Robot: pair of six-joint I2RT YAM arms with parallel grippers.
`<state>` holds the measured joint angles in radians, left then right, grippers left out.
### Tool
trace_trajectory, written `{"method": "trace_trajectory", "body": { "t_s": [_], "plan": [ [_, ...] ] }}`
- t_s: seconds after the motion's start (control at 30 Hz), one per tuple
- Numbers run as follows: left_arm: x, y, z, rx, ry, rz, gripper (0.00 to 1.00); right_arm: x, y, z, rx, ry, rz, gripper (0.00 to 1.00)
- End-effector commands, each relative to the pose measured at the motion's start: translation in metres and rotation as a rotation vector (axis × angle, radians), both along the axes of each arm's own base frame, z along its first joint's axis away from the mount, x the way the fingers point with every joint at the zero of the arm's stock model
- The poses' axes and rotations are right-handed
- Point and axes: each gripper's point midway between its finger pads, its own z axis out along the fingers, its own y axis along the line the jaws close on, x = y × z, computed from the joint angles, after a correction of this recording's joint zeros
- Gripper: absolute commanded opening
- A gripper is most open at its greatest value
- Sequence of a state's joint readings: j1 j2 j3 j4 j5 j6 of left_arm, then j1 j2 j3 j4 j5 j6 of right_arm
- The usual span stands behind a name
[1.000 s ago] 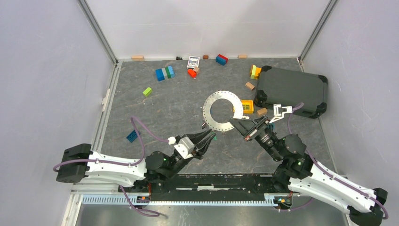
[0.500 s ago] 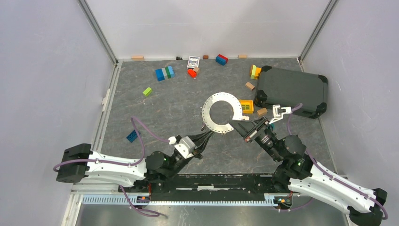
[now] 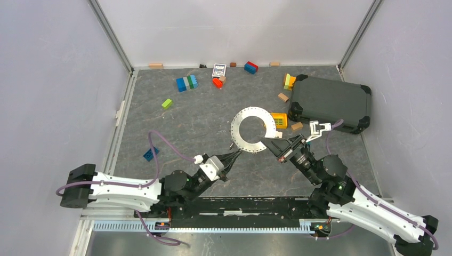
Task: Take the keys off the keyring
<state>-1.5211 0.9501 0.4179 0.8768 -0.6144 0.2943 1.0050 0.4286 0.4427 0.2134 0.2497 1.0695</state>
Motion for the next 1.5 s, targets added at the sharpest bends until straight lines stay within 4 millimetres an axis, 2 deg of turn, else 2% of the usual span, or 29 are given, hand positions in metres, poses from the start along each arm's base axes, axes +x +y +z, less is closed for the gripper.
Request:
{"method": "trace_trajectory", "body": {
  "t_s": [0.0, 0.13, 0.23, 0.37, 0.57, 0.73, 0.8, 0.9, 0.97, 1.03, 1.23, 1.33, 1.47],
  "plan": [
    [-0.009, 0.004, 0.012, 0.032, -0.021, -0.054, 0.02, 0.005, -0.016, 0.007, 0.079, 0.028, -0.062, 0.0],
    [-0.009, 0.014, 0.013, 0.044, -0.027, -0.049, 0.02, 0.008, -0.019, -0.014, 0.104, 0.097, -0.077, 0.12],
    [-0.008, 0.019, 0.015, 0.047, -0.032, -0.041, 0.02, 0.007, -0.015, -0.027, 0.1, 0.126, -0.059, 0.24],
    [-0.009, 0.019, 0.016, 0.066, -0.033, -0.049, 0.02, 0.004, -0.012, -0.036, 0.062, 0.133, -0.038, 0.38],
    [-0.014, 0.02, 0.02, 0.095, -0.016, -0.081, 0.02, 0.002, -0.026, -0.044, -0.068, 0.088, -0.082, 0.49],
    [-0.015, 0.029, 0.026, 0.091, 0.004, -0.089, 0.02, -0.002, -0.04, -0.059, -0.256, 0.032, -0.11, 0.51],
    [-0.016, 0.034, 0.03, 0.086, 0.012, -0.093, 0.02, -0.004, -0.046, -0.054, -0.316, -0.043, -0.12, 0.49],
    [-0.018, 0.039, 0.033, 0.094, 0.02, -0.108, 0.02, -0.009, -0.048, -0.036, -0.399, -0.226, -0.106, 0.47],
    [-0.022, 0.041, 0.035, 0.106, 0.024, -0.13, 0.02, -0.017, -0.042, -0.022, -0.439, -0.369, -0.066, 0.47],
    [-0.026, 0.042, 0.036, 0.117, 0.031, -0.159, 0.02, -0.027, -0.029, -0.016, -0.469, -0.491, 0.008, 0.47],
    [-0.048, 0.041, 0.038, 0.12, 0.051, -0.291, 0.02, -0.062, 0.015, -0.012, -0.451, -0.853, 0.232, 0.43],
    [-0.055, 0.038, 0.037, 0.122, 0.061, -0.332, 0.02, -0.073, 0.029, -0.01, -0.414, -0.963, 0.296, 0.41],
    [-0.06, 0.033, 0.034, 0.133, 0.072, -0.366, 0.02, -0.074, 0.043, -0.011, -0.41, -1.027, 0.33, 0.34]
  ]
}}
